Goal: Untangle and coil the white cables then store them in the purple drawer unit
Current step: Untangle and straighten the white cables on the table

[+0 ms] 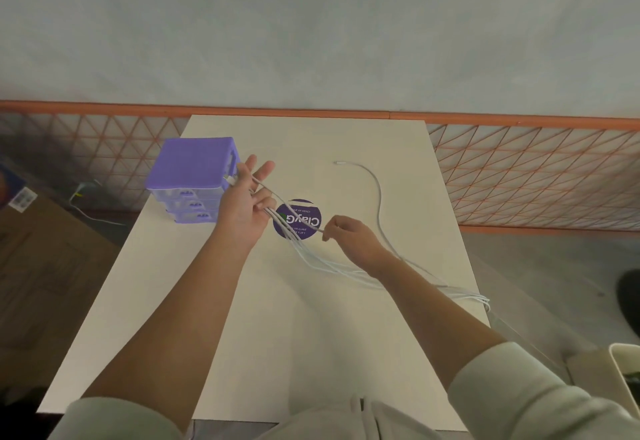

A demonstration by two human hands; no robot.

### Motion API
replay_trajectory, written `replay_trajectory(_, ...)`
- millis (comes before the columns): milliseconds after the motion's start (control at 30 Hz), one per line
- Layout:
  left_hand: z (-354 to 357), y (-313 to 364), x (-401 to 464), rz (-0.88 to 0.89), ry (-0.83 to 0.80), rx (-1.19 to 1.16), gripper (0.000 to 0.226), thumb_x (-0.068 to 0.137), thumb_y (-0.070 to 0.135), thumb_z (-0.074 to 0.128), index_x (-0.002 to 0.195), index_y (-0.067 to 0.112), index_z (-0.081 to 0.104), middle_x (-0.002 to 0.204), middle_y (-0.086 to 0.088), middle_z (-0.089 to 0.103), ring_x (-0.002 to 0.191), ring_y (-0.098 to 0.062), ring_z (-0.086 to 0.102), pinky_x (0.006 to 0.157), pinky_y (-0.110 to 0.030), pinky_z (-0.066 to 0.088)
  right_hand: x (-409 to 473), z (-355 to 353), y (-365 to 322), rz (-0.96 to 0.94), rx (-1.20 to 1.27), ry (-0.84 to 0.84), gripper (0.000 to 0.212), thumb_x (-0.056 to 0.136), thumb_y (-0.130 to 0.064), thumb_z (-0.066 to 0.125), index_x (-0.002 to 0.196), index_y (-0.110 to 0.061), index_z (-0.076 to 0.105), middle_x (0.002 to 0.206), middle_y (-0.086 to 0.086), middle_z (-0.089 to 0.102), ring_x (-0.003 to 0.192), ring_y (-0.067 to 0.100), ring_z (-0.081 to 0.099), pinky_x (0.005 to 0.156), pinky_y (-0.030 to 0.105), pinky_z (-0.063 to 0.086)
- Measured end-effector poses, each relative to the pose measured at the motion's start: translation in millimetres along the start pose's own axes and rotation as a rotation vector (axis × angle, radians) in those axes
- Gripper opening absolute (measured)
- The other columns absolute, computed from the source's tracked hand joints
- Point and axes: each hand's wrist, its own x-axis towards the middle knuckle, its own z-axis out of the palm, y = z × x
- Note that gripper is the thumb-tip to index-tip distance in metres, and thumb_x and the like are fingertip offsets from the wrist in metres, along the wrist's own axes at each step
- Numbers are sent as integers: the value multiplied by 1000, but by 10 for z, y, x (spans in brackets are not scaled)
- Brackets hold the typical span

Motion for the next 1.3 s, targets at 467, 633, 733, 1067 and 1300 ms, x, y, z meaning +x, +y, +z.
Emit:
replay_trajectory(467, -75, 12, -44, 102, 52, 151, 31, 102, 42, 41, 89, 19, 58, 77, 6, 64, 47, -3, 33, 41, -15, 29, -25, -20, 177, 56, -78, 14, 50, 95, -58, 42, 84, -16, 68, 78, -6, 55, 74, 15, 50, 62, 28, 37)
replay_trajectory(633, -263, 108, 25, 122, 172, 140, 33, 101, 44, 42, 82, 22, 57, 78, 9, 65, 64, -3, 47, 48, -17, 34, -1, -364, 295, 216, -460, 284, 65, 97, -63, 24, 71, -15, 60, 76, 4, 64, 62, 23, 60, 57, 27, 39)
replay_trajectory(733, -362, 128, 35, 104, 186, 74, 33, 101, 47, 39, 84, 26, 56, 68, 14, 67, 70, -4, 57, 65, -22, 43, -5, -542, 460, 281, -664, 264, 46, 94, -48, 34, 72, -15, 58, 74, 4, 65, 53, 23, 61, 55, 22, 39)
replay_trajectory(1067, -354, 103, -56, 33, 111, -223, 52, 88, 66, 49, 66, 19, 49, 50, 7, 26, 41, -7, 24, 43, -17, 30, -58, -27, 289, 183, -138, -183, 62, 96, -65, 31, 94, -12, 63, 66, 6, 63, 56, 22, 59, 70, 32, 49)
replay_trajectory(1300, -336, 163, -73, -52, 34, -314, 50, 87, 62, 41, 60, 20, 44, 46, 7, 26, 39, -8, 21, 40, -18, 24, -47, 434, -125, -50, -784, -116, 70, 91, -69, 37, 142, -21, 41, 136, 9, 45, 125, 29, 42, 98, 42, 40)
